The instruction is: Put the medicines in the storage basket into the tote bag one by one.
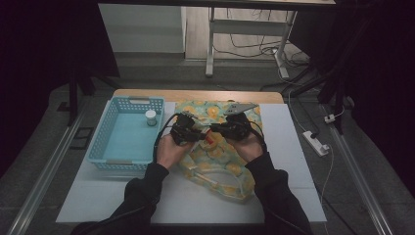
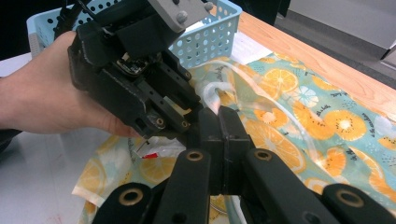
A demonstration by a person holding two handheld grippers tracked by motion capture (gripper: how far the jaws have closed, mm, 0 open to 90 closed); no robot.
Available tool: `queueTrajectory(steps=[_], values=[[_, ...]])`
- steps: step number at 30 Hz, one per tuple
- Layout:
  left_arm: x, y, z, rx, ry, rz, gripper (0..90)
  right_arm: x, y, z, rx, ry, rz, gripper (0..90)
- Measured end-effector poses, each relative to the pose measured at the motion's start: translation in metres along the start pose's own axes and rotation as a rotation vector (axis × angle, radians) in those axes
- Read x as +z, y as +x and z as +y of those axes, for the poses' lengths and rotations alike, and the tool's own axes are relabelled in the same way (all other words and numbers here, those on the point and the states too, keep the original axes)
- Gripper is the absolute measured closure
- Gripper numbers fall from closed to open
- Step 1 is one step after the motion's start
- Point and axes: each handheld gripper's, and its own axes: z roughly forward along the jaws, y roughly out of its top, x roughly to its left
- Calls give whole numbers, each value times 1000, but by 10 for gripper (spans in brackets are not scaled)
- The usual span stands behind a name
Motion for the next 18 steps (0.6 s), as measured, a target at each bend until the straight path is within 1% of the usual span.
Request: queueTrajectory(steps=[3, 4, 5, 6, 7, 9, 12, 15, 16, 18], values=[[4, 3, -1, -6, -3, 11, 714, 1, 0, 0, 2, -2, -2, 900], [5, 4, -1, -2, -3, 19, 712, 1, 0, 0, 2, -1, -1, 900], [6, 5, -2, 9, -8, 32, 706, 1, 0, 0, 1, 0, -1, 900], [7, 5, -3, 19, -32, 48, 691, 2, 0, -1, -1, 3, -2, 900], [8, 4, -3, 21, -44, 55, 648, 2, -1, -1, -1, 5, -3, 900], [7, 3, -3, 30, -41, 56, 613, 2, -1, -2, 2, 5, -3, 900], [3, 1, -3, 54, -36, 55, 560, 1, -2, -2, 6, 1, -7, 900], [-1, -2, -3, 78, -42, 37, 459, 0, -3, -2, 7, -1, -6, 900], [-3, -4, -4, 88, -46, 36, 436, 0, -3, -2, 6, -1, -7, 900], [-6, -6, -4, 104, -50, 18, 391, 0, -3, -2, 6, -2, -6, 900]])
